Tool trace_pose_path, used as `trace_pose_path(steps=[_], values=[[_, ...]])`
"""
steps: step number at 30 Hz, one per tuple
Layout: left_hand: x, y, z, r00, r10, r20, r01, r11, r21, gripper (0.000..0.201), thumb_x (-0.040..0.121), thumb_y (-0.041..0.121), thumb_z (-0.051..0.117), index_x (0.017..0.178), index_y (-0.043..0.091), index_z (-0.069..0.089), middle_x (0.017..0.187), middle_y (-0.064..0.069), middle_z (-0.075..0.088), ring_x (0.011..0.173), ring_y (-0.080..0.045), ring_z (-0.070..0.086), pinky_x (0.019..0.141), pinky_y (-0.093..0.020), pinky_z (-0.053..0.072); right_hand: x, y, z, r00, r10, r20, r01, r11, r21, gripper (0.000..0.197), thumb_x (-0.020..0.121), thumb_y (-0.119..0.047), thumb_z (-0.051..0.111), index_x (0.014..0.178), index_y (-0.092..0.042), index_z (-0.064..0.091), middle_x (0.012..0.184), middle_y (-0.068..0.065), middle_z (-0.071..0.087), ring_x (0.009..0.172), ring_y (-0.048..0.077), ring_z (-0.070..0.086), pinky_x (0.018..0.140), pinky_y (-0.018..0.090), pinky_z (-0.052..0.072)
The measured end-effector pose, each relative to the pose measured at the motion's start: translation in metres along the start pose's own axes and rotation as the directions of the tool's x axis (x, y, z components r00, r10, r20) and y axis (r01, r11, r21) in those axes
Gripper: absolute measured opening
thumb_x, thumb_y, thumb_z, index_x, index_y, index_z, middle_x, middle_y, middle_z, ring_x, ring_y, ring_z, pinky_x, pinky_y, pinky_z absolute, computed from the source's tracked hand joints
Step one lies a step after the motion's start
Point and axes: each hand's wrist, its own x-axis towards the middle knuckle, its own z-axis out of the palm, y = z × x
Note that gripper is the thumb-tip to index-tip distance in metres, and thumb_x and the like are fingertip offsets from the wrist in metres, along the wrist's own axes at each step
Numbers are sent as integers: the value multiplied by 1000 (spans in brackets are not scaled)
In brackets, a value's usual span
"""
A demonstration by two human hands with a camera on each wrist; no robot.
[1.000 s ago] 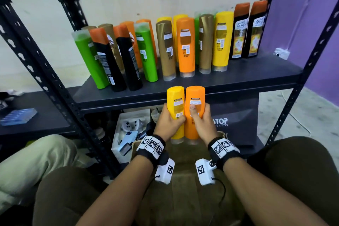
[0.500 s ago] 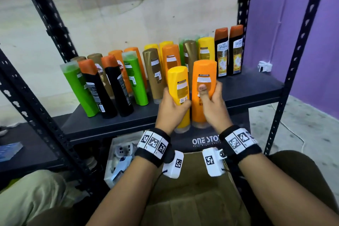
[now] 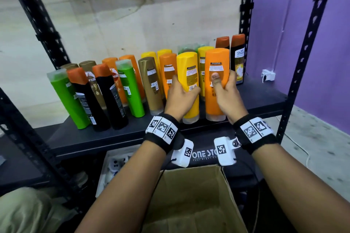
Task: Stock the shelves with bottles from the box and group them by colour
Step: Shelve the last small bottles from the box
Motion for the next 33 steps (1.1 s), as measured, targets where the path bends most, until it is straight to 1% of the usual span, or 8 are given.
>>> trace_pose_path(steps=[3, 10, 14, 18, 20, 23, 25, 33], values=[[3, -8, 11, 1000, -23, 11, 23, 999, -29, 53, 83, 20, 75, 128, 22, 47, 108, 9, 64, 94, -9, 64, 82, -25, 50, 6, 13, 2, 1000, 8, 14, -8, 1000, -9, 64, 93, -71, 42, 142, -30, 31, 126, -8, 62, 104, 9, 63, 89, 34, 47], [11, -21, 27, 1000, -23, -10, 22, 995, -96, 55, 82, 20, 76, 129, 24, 49, 112, 9, 65, 97, 0, 63, 76, -17, 49, 21, 30, 6, 1000, 1, -14, -1, 1000, 9, 66, 92, -71, 45, 143, -30, 34, 127, -8, 61, 108, 12, 62, 96, 37, 48], [8, -32, 35, 997, -16, -72, 9, 995, -101, 51, 88, 26, 74, 131, 25, 47, 115, 12, 62, 100, 0, 62, 81, -13, 47, 26, 40, 12, 999, 6, -33, -5, 1000, 28, 67, 92, -73, 46, 143, -31, 38, 139, -2, 55, 124, 18, 56, 107, 47, 46], [-5, -44, 44, 993, 46, -111, -52, 998, -48, 54, 95, 37, 68, 140, 21, 44, 124, 9, 61, 98, 16, 56, 79, 2, 40, 31, 42, 15, 999, -2, -52, 2, 1000, -3, 78, 86, -79, 44, 144, -26, 38, 142, 2, 47, 126, 19, 51, 109, 49, 44], [-14, -54, 47, 992, 72, -103, -69, 997, 26, 59, 96, 40, 65, 145, 20, 39, 134, 2, 59, 103, 7, 56, 86, -4, 45, 34, 42, 17, 999, 16, -49, -17, 1000, -7, 77, 87, -78, 44, 145, -27, 37, 143, 1, 45, 126, 19, 51, 108, 49, 44], [-25, -65, 49, 992, 97, -74, -88, 989, 115, 66, 99, 39, 61, 153, 20, 28, 147, -4, 50, 127, -18, 53, 102, -34, 48, 37, 45, 19, 999, 31, -13, -31, 999, 8, 69, 93, -69, 45, 147, -29, 32, 147, 1, 47, 129, 21, 52, 109, 52, 45], [-27, -68, 48, 992, 104, -71, -91, 983, 161, 66, 99, 41, 59, 154, 23, 27, 150, -3, 47, 131, -20, 49, 105, -38, 47, 36, 49, 21, 999, 52, 8, -52, 998, 18, 64, 96, -64, 45, 148, -30, 29, 148, 1, 48, 130, 23, 52, 108, 54, 45], [-31, -72, 53, 998, -12, -58, 39, 873, 487, 78, 99, 49, 54, 159, 21, 13, 151, -8, 48, 121, -33, 59, 87, -47, 52, 24, 59, 24, 997, 66, 48, -66, 998, 5, 58, 103, -58, 39, 153, -37, 18, 153, 1, 42, 131, 26, 51, 102, 59, 48]])
